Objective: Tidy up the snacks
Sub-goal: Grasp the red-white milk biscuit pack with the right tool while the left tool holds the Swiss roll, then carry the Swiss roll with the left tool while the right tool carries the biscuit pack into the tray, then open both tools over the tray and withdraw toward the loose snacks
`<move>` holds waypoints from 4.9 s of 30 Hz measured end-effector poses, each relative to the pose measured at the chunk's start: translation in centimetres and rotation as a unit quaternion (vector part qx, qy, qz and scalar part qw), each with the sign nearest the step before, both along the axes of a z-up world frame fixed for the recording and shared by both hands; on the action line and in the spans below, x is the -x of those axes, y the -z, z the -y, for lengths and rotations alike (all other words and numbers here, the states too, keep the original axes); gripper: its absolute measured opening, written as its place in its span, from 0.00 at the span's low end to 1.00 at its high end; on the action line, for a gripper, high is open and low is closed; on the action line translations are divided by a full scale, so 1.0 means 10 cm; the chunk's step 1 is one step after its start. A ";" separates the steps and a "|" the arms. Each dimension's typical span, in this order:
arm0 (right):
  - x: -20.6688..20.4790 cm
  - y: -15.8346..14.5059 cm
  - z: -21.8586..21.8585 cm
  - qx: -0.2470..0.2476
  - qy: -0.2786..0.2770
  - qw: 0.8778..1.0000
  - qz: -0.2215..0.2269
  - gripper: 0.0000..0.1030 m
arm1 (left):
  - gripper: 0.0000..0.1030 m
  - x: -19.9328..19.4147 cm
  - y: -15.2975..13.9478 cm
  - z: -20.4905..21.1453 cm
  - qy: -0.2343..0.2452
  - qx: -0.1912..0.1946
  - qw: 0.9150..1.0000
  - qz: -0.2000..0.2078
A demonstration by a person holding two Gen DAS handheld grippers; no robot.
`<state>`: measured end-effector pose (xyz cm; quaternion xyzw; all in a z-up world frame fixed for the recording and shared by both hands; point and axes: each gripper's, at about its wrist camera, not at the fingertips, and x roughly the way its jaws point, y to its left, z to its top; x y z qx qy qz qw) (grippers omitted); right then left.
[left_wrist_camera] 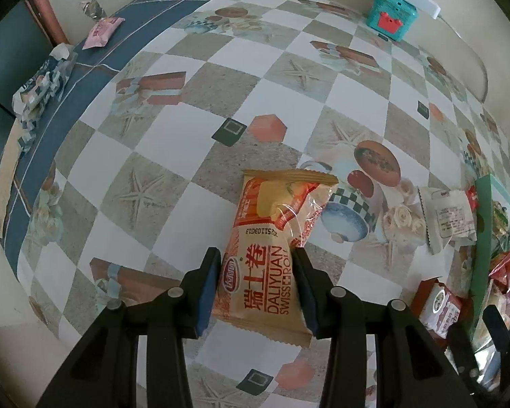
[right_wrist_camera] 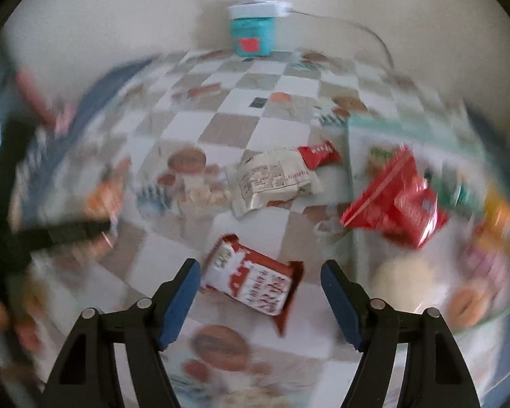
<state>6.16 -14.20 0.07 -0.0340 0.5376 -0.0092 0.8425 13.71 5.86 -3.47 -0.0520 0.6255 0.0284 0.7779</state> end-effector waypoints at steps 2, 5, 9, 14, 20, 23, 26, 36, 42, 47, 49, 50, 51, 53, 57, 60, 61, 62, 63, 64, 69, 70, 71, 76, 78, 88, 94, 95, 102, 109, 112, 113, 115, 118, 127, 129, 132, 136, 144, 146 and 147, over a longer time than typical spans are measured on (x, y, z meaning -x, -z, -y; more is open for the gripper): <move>0.03 0.07 -0.04 0.029 -0.026 0.999 -0.009 0.74 | 0.43 -0.05 0.03 0.03 -0.003 0.001 1.000 0.000; 0.02 0.20 -0.02 0.041 -0.032 0.998 -0.032 0.74 | 0.43 -0.05 0.06 -0.02 -0.004 0.004 1.000 -0.001; -0.08 0.33 -0.01 0.046 -0.037 0.997 -0.041 0.74 | 0.43 -0.03 0.03 -0.03 -0.004 0.007 1.000 -0.003; -0.22 0.38 -0.05 0.046 -0.035 0.998 -0.039 0.74 | 0.43 -0.02 0.02 -0.02 -0.006 0.008 1.000 -0.003; -0.26 0.38 -0.06 0.022 -0.025 0.999 -0.034 0.55 | 0.43 -0.02 0.04 -0.01 -0.007 0.006 1.000 -0.003; -0.23 0.34 -0.08 0.007 -0.026 0.999 -0.024 0.41 | 0.43 -0.03 0.03 0.01 -0.007 0.003 1.000 -0.002; -0.22 0.31 -0.10 0.008 -0.022 1.000 -0.018 0.41 | 0.43 -0.03 0.01 0.04 -0.007 0.000 1.000 0.000; -0.14 0.09 -0.09 -0.010 -0.015 1.000 0.010 0.41 | 0.35 -0.06 -0.13 0.19 0.006 -0.018 1.000 0.019; -0.11 0.01 -0.05 -0.020 -0.007 1.000 0.021 0.41 | 0.32 -0.07 -0.11 0.29 0.007 -0.030 0.999 0.026; -0.09 -0.04 -0.03 -0.029 -0.007 0.999 0.028 0.41 | 0.33 -0.09 -0.12 0.31 0.009 -0.046 0.998 0.030; -0.08 -0.06 -0.02 -0.034 -0.006 0.999 0.030 0.41 | 0.34 -0.11 -0.10 0.31 0.009 -0.050 0.998 0.032; -0.08 -0.06 -0.01 -0.036 -0.005 0.999 0.031 0.41 | 0.36 -0.12 -0.08 0.33 0.008 -0.053 0.998 0.033; -0.08 -0.07 -0.01 -0.038 -0.005 0.999 0.031 0.41 | 0.38 -0.12 -0.06 0.32 0.010 -0.054 0.998 0.032; -0.07 -0.08 0.01 -0.041 -0.003 0.999 0.033 0.41 | 0.38 -0.14 -0.04 0.32 0.011 -0.060 0.998 0.034; -0.06 -0.11 0.06 -0.052 0.003 0.998 0.039 0.41 | 0.43 -0.19 0.00 0.36 0.013 -0.077 0.996 0.042; -0.05 -0.13 0.10 -0.060 0.007 0.997 0.043 0.41 | 0.45 -0.22 0.07 0.36 0.014 -0.082 0.996 0.039; -0.05 -0.14 0.11 -0.062 0.008 0.997 0.044 0.41 | 0.44 -0.22 0.07 0.35 0.010 -0.078 0.996 0.041; -0.04 -0.14 0.13 -0.065 0.010 0.997 0.046 0.41 | 0.44 -0.22 0.06 0.34 0.005 -0.074 0.996 0.039; -0.04 -0.15 0.14 -0.067 0.011 0.997 0.047 0.41 | 0.43 -0.22 0.06 0.33 0.002 -0.072 0.997 0.039; -0.04 -0.16 0.15 -0.069 0.012 0.996 0.049 0.41 | 0.42 -0.22 0.06 0.33 0.001 -0.072 0.997 0.040; -0.01 -0.23 0.24 -0.084 0.021 0.994 0.061 0.41 | 0.36 -0.17 -0.02 0.33 -0.008 -0.055 0.998 0.043; 0.00 -0.26 0.27 -0.089 0.024 0.994 0.066 0.41 | 0.36 -0.16 -0.06 0.32 -0.011 -0.047 0.998 0.046; 0.01 -0.29 0.29 -0.092 0.025 0.993 0.070 0.41 | 0.36 -0.15 -0.12 0.31 -0.012 -0.040 0.998 0.053; 0.08 -0.52 0.41 -0.106 0.040 0.988 0.105 0.41 | 0.36 -0.10 -0.45 0.33 -0.007 -0.011 0.996 0.090; 0.12 -0.62 0.51 -0.108 0.053 0.985 0.120 0.41 | 0.36 -0.07 -0.62 0.41 0.005 -0.003 0.994 0.108; 0.34 -0.79 1.29 -0.094 0.164 0.970 0.150 0.41 | 0.36 0.02 -1.08 1.24 0.118 0.029 0.982 0.146; 0.45 -0.78 1.79 -0.087 0.231 0.957 0.155 0.41 | 0.36 0.04 -1.27 1.85 0.195 0.034 0.967 0.161; 0.47 -0.77 1.87 -0.082 0.242 0.954 0.156 0.41 | 0.36 0.05 -1.29 1.96 0.209 0.035 0.964 0.163; 0.54 -0.58 2.39 -0.061 0.323 0.934 0.141 0.41 | 0.36 0.07 -1.33 2.78 0.311 0.044 0.937 0.154; 0.57 -0.39 2.66 -0.072 0.356 0.923 0.129 0.41 | 0.36 -0.03 -1.07 3.29 0.356 0.057 0.927 0.102; 0.53 -0.35 2.69 -0.071 0.356 0.923 0.129 0.41 | 0.36 -0.04 -0.97 3.42 0.364 0.066 0.925 0.088; 0.53 -0.34 2.70 -0.070 0.356 0.923 0.129 0.41 | 0.36 -0.05 -0.94 3.46 0.365 0.066 0.925 0.083; 0.51 -0.30 2.71 -0.068 0.358 0.923 0.126 0.41 | 0.36 -0.05 -0.87 3.53 0.369 0.058 0.924 0.080; 0.49 -0.26 2.74 -0.068 0.360 0.923 0.120 0.41 | 0.36 -0.06 -0.80 3.59 0.369 0.057 0.925 0.074; 0.48 -0.27 2.72 -0.056 0.360 0.925 0.111 0.59 | 0.71 -0.09 -0.83 3.42 0.319 0.051 0.943 0.081; 0.48 -0.28 2.69 -0.049 0.357 0.927 0.106 0.62 | 0.75 -0.10 -0.88 3.33 0.302 0.055 0.947 0.089; 0.48 -0.31 2.66 -0.037 0.357 0.928 0.102 0.79 | 0.85 -0.12 -0.94 3.11 0.263 0.064 0.958 0.097; 0.49 -0.38 2.58 -0.030 0.349 0.931 0.102 0.94 | 0.90 -0.08 -0.95 2.73 0.202 0.065 0.972 0.102; 0.49 -0.54 2.27 -0.026 0.326 0.939 0.105 1.00 | 0.93 0.05 -0.85 2.01 0.113 0.034 0.987 0.105; 0.49 -0.57 2.15 -0.021 0.322 0.941 0.102 1.00 | 0.94 0.07 -0.86 1.84 0.095 0.027 0.989 0.110; 0.49 -0.58 2.10 -0.020 0.319 0.942 0.101 1.00 | 0.94 0.08 -0.86 1.77 0.089 0.028 0.989 0.111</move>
